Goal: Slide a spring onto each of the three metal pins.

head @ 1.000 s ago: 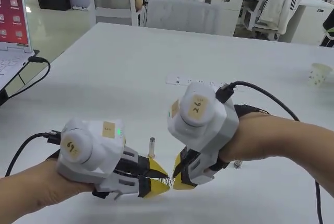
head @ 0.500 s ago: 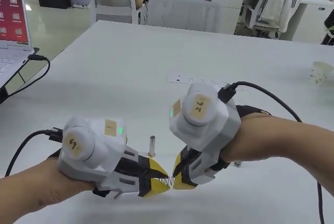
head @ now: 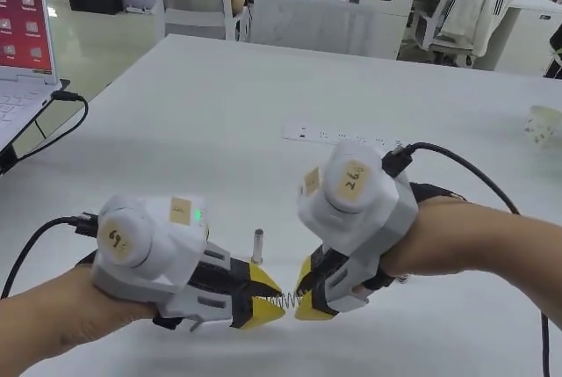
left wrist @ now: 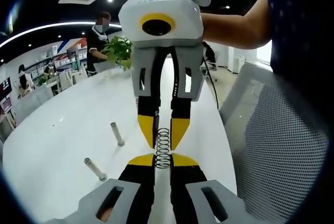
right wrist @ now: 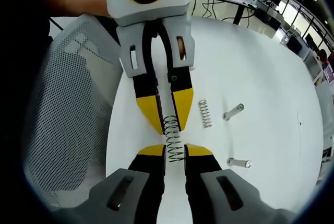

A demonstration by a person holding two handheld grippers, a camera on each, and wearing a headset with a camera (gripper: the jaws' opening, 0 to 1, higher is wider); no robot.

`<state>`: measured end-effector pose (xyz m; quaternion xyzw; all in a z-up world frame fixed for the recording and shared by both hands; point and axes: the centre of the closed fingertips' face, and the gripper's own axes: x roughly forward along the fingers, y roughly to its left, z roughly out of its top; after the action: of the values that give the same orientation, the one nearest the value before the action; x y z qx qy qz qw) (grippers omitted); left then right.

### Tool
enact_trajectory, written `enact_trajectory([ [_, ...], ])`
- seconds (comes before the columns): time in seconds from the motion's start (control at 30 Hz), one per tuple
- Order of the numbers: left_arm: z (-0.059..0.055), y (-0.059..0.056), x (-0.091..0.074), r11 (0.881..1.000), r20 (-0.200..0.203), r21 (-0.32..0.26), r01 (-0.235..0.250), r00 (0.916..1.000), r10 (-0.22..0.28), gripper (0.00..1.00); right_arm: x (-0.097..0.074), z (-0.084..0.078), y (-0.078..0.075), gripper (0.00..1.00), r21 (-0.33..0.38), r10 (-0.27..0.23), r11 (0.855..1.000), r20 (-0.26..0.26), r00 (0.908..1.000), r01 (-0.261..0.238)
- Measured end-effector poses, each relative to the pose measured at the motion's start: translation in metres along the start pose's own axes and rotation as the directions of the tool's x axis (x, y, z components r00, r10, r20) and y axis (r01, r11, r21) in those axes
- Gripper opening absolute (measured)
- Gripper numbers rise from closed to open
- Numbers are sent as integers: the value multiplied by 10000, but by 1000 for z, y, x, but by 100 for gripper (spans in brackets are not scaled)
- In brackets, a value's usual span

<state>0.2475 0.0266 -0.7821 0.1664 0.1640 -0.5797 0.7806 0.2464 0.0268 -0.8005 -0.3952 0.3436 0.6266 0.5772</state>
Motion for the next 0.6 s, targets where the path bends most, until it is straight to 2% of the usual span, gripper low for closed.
enact_trajectory([
  [0.27,7,-1,-2,10000,247,-25,-22,9997,23,2,0,-7,0,12,293,10,9996,113,9999,-13],
  [0.6,9,-1,-2,10000,306,-14,-57,9995,57,2,-3,-5,0,9,209,-133,9997,191,9997,129],
])
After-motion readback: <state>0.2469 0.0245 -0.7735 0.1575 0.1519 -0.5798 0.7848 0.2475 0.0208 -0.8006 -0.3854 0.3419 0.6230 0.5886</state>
